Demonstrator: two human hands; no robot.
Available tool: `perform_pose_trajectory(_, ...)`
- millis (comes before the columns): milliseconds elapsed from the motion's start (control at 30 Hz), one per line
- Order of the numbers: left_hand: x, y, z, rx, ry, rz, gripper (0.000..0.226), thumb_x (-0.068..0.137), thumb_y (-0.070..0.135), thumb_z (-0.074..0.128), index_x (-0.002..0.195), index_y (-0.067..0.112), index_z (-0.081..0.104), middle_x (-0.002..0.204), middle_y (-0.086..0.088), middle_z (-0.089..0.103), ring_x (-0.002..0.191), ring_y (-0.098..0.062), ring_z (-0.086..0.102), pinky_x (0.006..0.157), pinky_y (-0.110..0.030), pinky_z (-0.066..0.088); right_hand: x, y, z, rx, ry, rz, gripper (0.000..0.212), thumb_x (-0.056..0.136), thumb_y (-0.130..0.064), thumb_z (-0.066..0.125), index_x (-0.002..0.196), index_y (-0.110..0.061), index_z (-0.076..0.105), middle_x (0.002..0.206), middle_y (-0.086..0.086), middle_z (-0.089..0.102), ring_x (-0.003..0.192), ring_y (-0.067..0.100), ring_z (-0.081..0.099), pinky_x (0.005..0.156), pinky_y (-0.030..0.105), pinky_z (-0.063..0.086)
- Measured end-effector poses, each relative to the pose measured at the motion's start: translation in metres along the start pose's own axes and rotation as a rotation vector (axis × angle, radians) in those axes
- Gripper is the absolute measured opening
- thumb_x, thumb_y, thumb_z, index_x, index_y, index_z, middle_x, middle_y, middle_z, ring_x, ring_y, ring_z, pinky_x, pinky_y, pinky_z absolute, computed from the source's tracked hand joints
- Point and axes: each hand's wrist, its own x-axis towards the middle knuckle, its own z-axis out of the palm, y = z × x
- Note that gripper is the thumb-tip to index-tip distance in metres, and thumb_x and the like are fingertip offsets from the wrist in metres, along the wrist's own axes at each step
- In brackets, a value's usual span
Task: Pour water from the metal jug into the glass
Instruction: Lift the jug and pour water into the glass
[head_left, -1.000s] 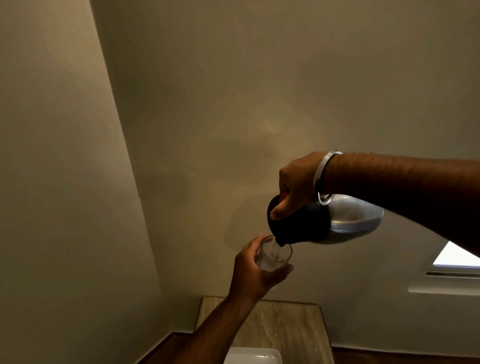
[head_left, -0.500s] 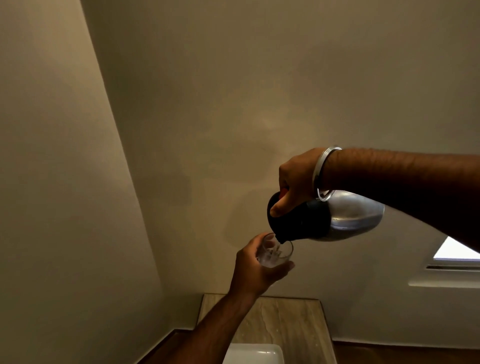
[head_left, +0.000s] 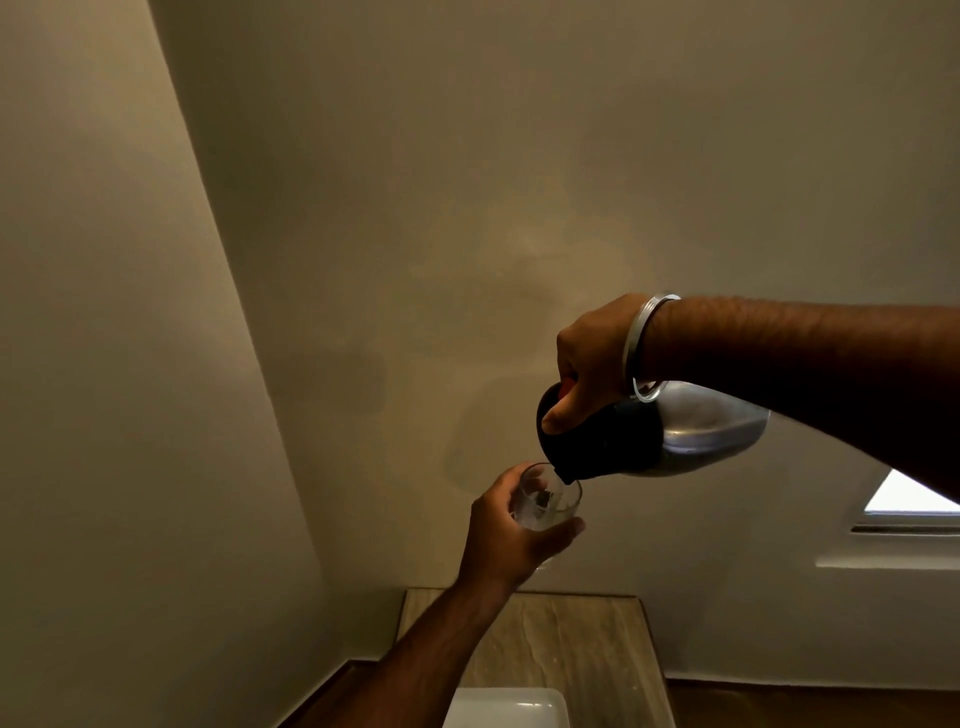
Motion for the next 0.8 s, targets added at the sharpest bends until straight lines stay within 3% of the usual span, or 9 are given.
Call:
perform_pose_trajectory(267,0.004,-0.005,0.003,-0.012,-0.018,-0.003,0.066,0.063,0.036,0.092,0.119,0.017,0.062,0.108,0.007,0.069,0.1,0.003,0.063,0.077,-0.01,0.05,0.004,-0.003,0.001,-0.029,-0.016,0.016,0.066,0.059,-0.084,0.054,0.074,-0.022,0.068,0.066,-0.004,0.069,0.062,0.017,0.066,0.069,0.032,0.057)
perform_pose_trajectory(467,0.007,-0.007,0.005,0.011,-0.05,-0.003,0.067,0.062,0.042,0.091,0.119,0.027,0.059,0.107,0.018,0.066,0.1,0.01,0.06,0.076,-0.006,0.049,0.007,-0.002,0.002,-0.045,-0.012,0.016,0.064,0.059,-0.084,0.053,0.069,-0.021,0.065,0.063,-0.004,0.067,0.059,0.016,0.064,0.063,0.029,0.054)
perform_pose_trajectory(633,0.009,-0.014,0.009,0.032,-0.054,-0.002,0.072,0.06,0.049,0.09,0.121,0.027,0.059,0.11,0.017,0.067,0.1,0.008,0.061,0.084,-0.02,0.056,0.011,0.001,0.006,-0.031,-0.016,0.017,0.066,0.057,-0.084,0.053,0.07,-0.022,0.068,0.063,-0.005,0.068,0.06,0.016,0.066,0.066,0.03,0.056)
perform_pose_trajectory(800,0.01,-0.017,0.011,0.045,-0.051,-0.01,0.066,0.058,0.055,0.088,0.115,0.043,0.055,0.109,0.023,0.065,0.101,0.011,0.06,0.08,-0.01,0.051,0.016,0.002,0.012,-0.022,-0.025,0.011,0.066,0.058,-0.084,0.052,0.07,-0.021,0.067,0.064,-0.004,0.069,0.061,0.018,0.066,0.068,0.031,0.057)
